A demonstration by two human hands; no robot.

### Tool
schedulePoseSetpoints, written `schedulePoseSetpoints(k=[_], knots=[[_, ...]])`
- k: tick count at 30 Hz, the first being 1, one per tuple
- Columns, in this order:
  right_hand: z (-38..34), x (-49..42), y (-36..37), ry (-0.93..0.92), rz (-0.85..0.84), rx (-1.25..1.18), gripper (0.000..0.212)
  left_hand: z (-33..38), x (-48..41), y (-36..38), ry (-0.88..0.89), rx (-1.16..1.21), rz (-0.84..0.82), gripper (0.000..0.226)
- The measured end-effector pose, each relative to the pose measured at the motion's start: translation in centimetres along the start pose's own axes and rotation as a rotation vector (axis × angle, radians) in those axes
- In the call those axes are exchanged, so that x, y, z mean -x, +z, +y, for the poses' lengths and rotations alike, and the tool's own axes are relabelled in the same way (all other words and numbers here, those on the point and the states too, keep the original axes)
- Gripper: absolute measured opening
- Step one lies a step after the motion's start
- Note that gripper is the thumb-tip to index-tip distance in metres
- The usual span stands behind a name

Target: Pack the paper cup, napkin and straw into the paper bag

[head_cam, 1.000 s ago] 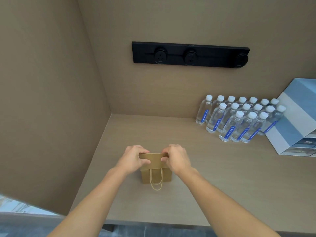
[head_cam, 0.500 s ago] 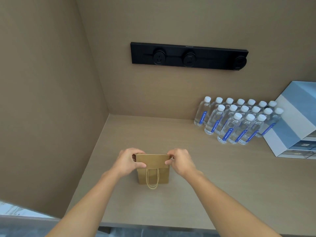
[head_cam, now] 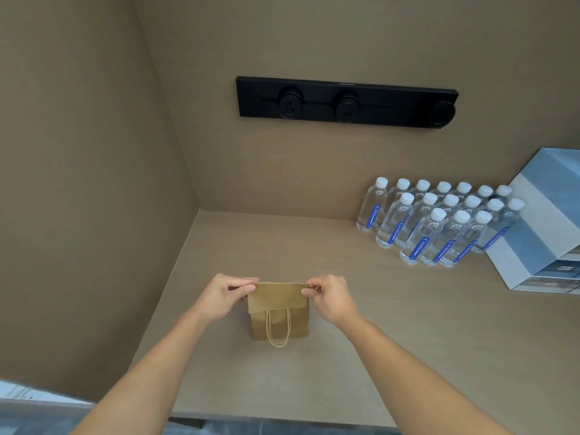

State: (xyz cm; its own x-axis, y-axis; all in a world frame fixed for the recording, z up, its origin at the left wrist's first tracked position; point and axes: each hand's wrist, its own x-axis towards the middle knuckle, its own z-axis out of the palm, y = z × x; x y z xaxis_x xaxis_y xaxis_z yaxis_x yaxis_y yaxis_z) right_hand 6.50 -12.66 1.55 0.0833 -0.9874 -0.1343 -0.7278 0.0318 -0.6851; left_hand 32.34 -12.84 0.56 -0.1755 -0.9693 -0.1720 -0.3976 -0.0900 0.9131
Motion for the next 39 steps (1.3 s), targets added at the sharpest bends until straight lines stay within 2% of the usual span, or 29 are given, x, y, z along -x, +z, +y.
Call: schedulePoseSetpoints(k=[5,11,16,21,27,34,39], knots=[[0.0,0.1,-0.4,-0.061,0.018,0.058,0.047,-0.2,-0.5,0.7,0.021,0.030,0.061,0.020],[0.2,0.2,-0.9,-0.079,0.056,0.109,0.048,0.4,-1.2,2.1,0.045,0.050,0.109,0.022],[0.4,0.3,-2.1,-0.105,0.001,0.197,0.035,1.0,-1.5,1.3,0.146,-0.242,0.094,0.019],[-0.3,0.4,-2.8,-0.132,-0.060,0.283,0.030,1.7,-1.3,0.3,0.128,-0.517,0.034,0.019],[-2.2,1.2,-3.2,-0.094,-0.077,0.380,0.027,3.6,-0.7,1.3,0.131,-0.848,0.026,0.040],[-4.7,2.4,-4.2,-0.112,-0.081,0.459,0.029,6.6,-0.4,2.4,0.241,-1.032,0.015,0.032],[-6.3,2.8,-5.6,-0.085,-0.164,0.508,0.030,10.0,-0.5,2.6,0.135,-1.092,-0.069,0.029]])
